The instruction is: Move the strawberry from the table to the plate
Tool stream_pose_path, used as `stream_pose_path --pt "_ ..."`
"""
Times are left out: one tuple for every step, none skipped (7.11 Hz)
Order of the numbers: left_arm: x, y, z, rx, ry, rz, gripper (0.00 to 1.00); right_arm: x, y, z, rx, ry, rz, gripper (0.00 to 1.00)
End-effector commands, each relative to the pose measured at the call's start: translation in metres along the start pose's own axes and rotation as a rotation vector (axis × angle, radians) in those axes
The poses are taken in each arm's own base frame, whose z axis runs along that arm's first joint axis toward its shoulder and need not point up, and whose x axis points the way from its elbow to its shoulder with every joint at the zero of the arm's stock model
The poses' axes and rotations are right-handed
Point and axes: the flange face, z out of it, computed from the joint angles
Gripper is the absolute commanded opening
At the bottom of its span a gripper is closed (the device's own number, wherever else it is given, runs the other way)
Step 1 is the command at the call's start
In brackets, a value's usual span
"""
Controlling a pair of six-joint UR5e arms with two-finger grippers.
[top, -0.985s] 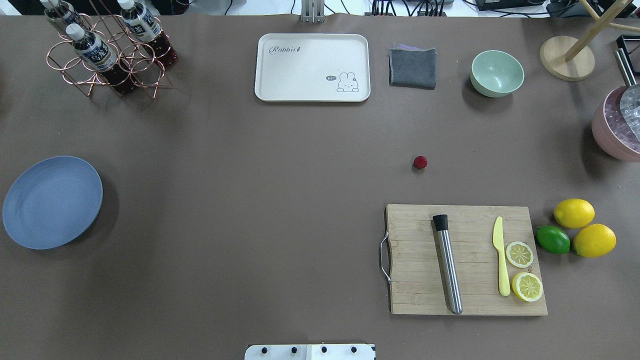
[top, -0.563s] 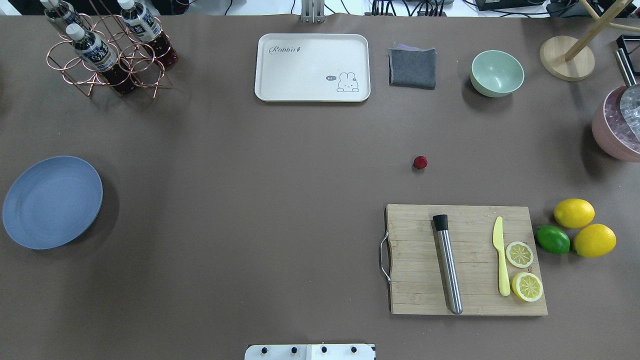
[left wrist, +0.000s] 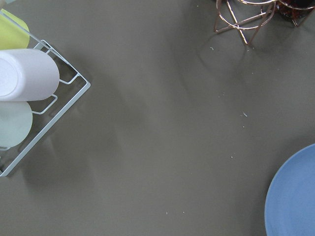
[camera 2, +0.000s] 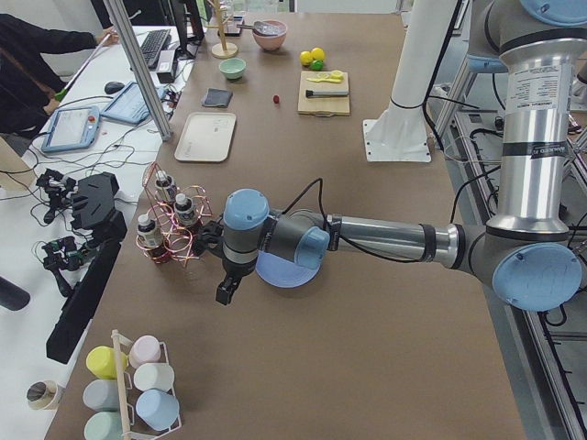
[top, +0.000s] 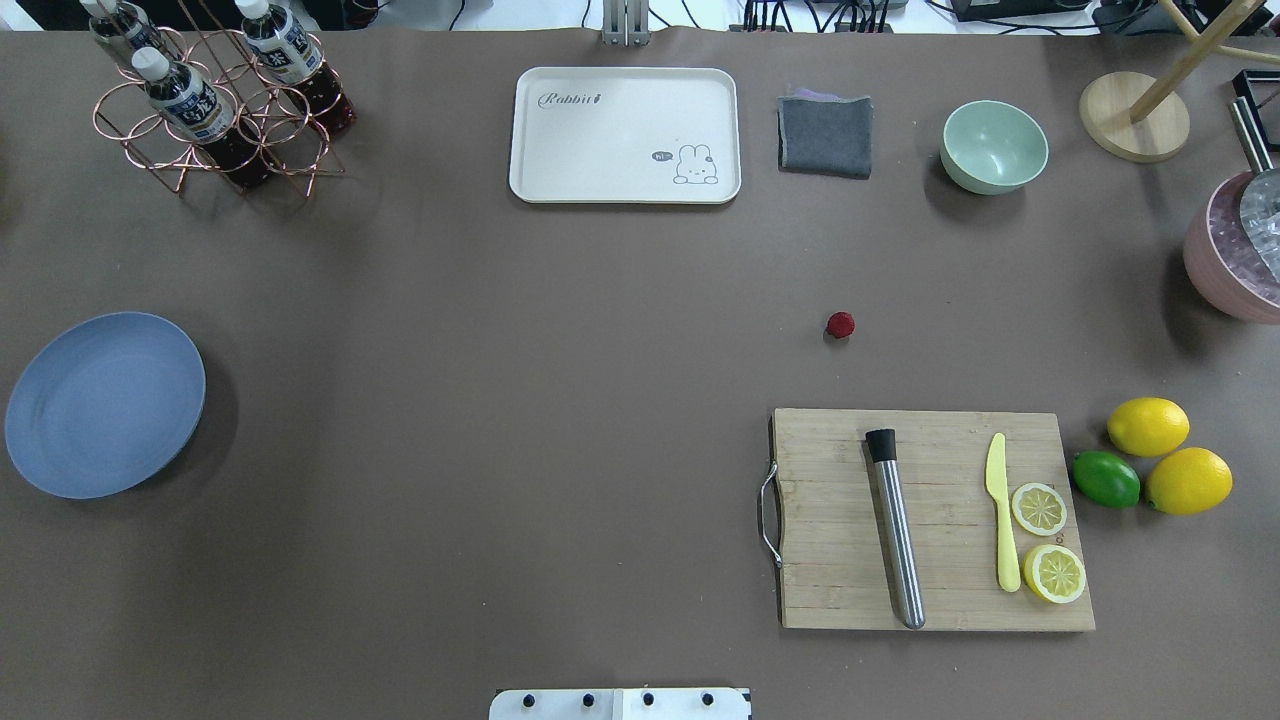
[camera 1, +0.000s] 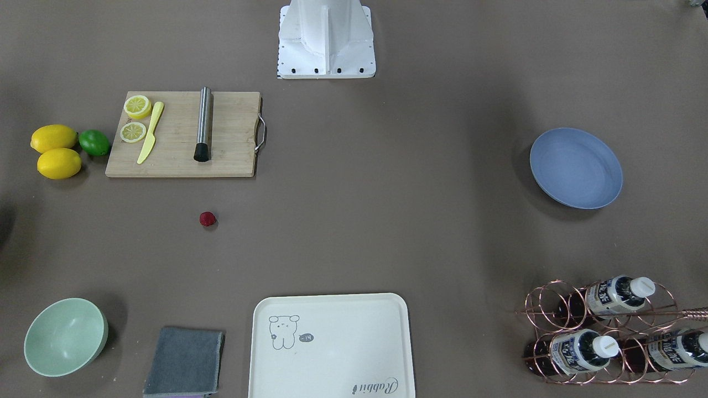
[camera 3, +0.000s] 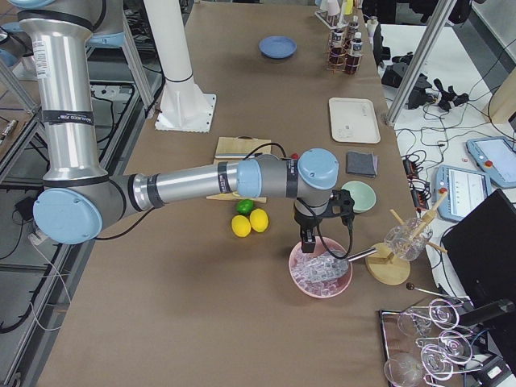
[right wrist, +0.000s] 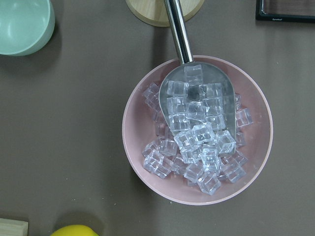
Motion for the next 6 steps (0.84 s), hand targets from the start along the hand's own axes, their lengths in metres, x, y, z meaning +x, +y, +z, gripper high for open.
stream_pose_path --pt "-0.0002 0.0007 0.0003 0.0 -0.001 0.0 0.98 -0.0015 -0.0003 -0.0014 0.003 0.0 -0.002 1.0" --pt "-0.0022 0.001 0.0017 -0.005 -0.008 -0.002 0.98 -0.0026 -0.0003 -0.0024 0.005 0.0 -0.004 1.0" --pt "-0.0024 0.0019 0.0021 -0.006 -0.008 -0.004 0.98 -0.0033 -0.0004 -0.003 0.006 -0.001 -0.005 1.0" --pt "-0.002 0.0016 0.0015 -0.005 -0.008 -0.003 0.98 -0.0026 -0.0004 -0.0014 0.003 0.0 -0.004 1.0" --pt "-0.0028 0.0023 0.0027 -0.008 -0.006 -0.005 0.98 -0.0036 -0.001 -0.0035 0.007 0.0 -0.006 1.0" --pt "-0.0036 0.0021 0.0035 -0.009 -0.007 -0.007 0.98 -0.0049 -0.0017 -0.0045 0.009 -0.001 -0.008 1.0"
